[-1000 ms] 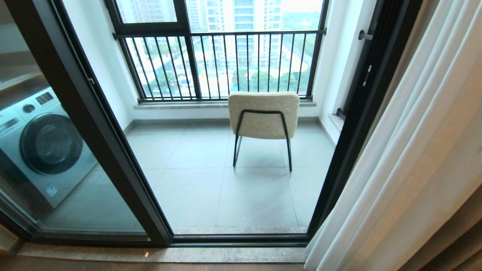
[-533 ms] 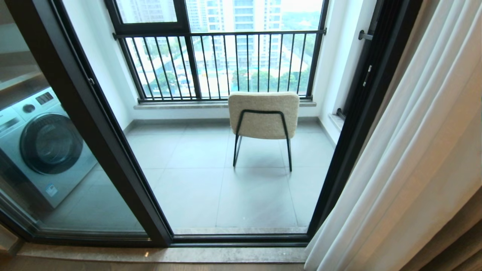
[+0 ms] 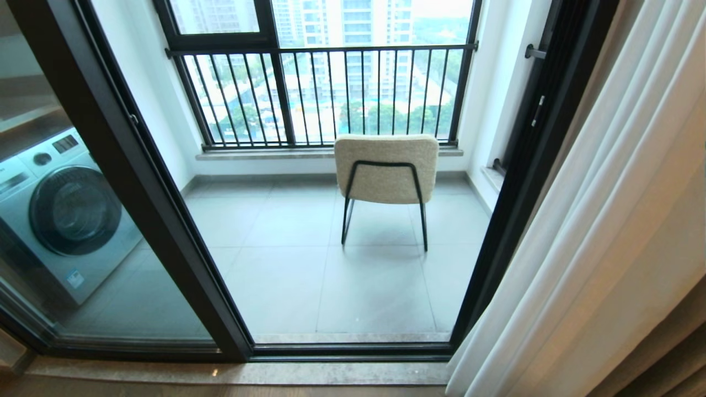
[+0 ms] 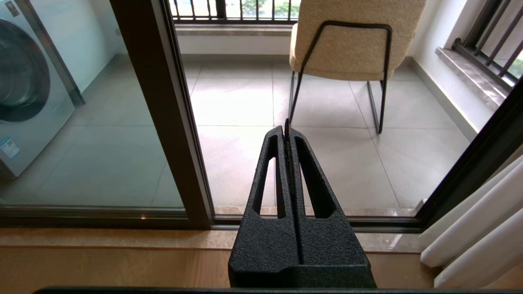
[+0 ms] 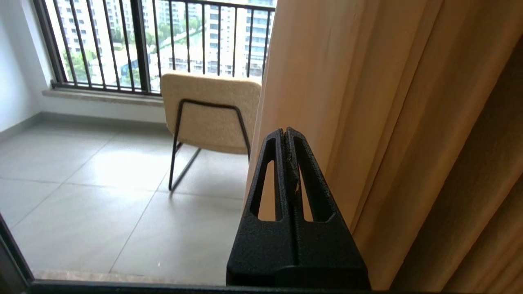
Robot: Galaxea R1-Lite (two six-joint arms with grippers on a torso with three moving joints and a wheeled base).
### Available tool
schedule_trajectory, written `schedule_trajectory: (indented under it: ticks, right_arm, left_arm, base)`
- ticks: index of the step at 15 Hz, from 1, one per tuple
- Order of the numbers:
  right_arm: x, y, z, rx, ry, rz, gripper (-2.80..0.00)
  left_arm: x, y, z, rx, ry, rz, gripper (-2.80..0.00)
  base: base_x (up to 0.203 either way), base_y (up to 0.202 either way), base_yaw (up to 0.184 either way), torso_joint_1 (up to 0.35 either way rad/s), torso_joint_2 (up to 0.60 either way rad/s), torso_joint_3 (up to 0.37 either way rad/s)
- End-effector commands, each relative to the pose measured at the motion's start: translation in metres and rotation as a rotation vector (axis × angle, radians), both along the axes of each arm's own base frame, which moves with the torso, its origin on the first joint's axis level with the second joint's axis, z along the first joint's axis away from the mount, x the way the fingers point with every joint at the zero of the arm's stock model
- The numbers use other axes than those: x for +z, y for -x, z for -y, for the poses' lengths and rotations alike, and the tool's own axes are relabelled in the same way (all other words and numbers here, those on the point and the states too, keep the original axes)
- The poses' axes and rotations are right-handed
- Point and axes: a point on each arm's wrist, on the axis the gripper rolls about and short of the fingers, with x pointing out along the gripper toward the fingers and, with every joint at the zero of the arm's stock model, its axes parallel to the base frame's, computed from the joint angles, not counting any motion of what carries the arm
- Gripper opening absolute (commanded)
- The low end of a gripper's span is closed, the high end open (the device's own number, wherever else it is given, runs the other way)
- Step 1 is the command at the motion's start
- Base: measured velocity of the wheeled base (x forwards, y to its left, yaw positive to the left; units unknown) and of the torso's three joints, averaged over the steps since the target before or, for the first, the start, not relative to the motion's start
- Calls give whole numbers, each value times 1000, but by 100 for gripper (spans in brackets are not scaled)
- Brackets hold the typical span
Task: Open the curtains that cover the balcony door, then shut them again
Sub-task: Pull the inner curtains open on both sides
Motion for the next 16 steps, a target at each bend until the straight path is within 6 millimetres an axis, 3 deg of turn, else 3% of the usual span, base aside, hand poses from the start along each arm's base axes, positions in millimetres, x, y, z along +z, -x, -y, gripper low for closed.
schedule_trajectory:
  ticks: [1, 5, 10, 13, 14, 16]
  right_arm:
    - [19, 11, 0, 0, 1, 50, -280]
    - [50, 27, 0, 0, -2, 27, -280]
    - [100, 20, 0, 16, -73, 3, -280]
    - [119, 15, 0, 14, -82, 3, -280]
    - [124, 13, 0, 12, -82, 5, 0]
    - [133, 11, -1, 8, -82, 11, 0]
  left_arm:
    - [0, 0, 0, 0, 0, 0, -280]
    - [0, 0, 0, 0, 0, 0, -280]
    - [0, 0, 0, 0, 0, 0, -280]
    - [0, 0, 0, 0, 0, 0, -280]
    - [0, 0, 0, 0, 0, 0, -280]
    - [0, 0, 0, 0, 0, 0, -280]
  base:
    - [0, 0, 0, 0, 0, 0]
    - [0, 0, 0, 0, 0, 0]
    - [0, 0, 0, 0, 0, 0]
    - [0, 0, 0, 0, 0, 0]
    - [0, 0, 0, 0, 0, 0]
    - [0, 0, 0, 0, 0, 0]
